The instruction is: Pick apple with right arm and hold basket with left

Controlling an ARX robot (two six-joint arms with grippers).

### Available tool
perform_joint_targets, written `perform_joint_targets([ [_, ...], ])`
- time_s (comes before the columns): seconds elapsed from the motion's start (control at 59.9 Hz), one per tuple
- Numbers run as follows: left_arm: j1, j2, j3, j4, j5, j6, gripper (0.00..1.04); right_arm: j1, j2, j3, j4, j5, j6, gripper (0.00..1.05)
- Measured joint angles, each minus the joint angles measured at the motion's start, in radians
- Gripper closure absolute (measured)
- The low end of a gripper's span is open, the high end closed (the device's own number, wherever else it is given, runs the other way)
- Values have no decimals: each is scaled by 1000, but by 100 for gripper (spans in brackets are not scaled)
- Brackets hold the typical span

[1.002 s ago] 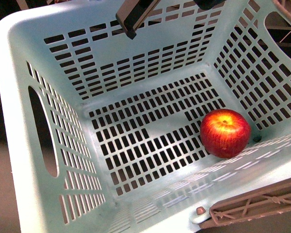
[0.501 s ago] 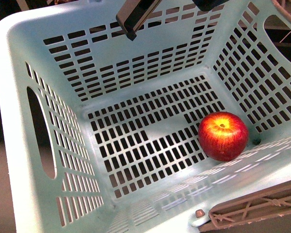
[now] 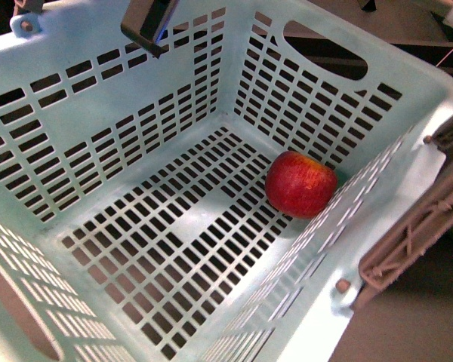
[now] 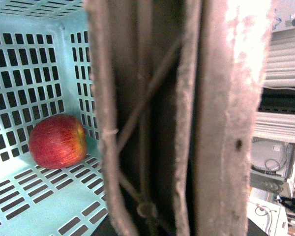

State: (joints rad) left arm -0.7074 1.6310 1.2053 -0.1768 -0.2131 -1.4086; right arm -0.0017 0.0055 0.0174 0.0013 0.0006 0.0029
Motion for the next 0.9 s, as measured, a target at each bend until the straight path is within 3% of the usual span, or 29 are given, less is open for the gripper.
perform_joint_targets([
  [0.301,193,-63,-85,71,-5,-106,90,0,0,0,0,0,0,9],
  [0.568,419,-57,-183,123,-45,-133,90,0,0,0,0,0,0,9],
  [0.902,518,16,-271,210,9,-189,90,0,0,0,0,0,0,9],
])
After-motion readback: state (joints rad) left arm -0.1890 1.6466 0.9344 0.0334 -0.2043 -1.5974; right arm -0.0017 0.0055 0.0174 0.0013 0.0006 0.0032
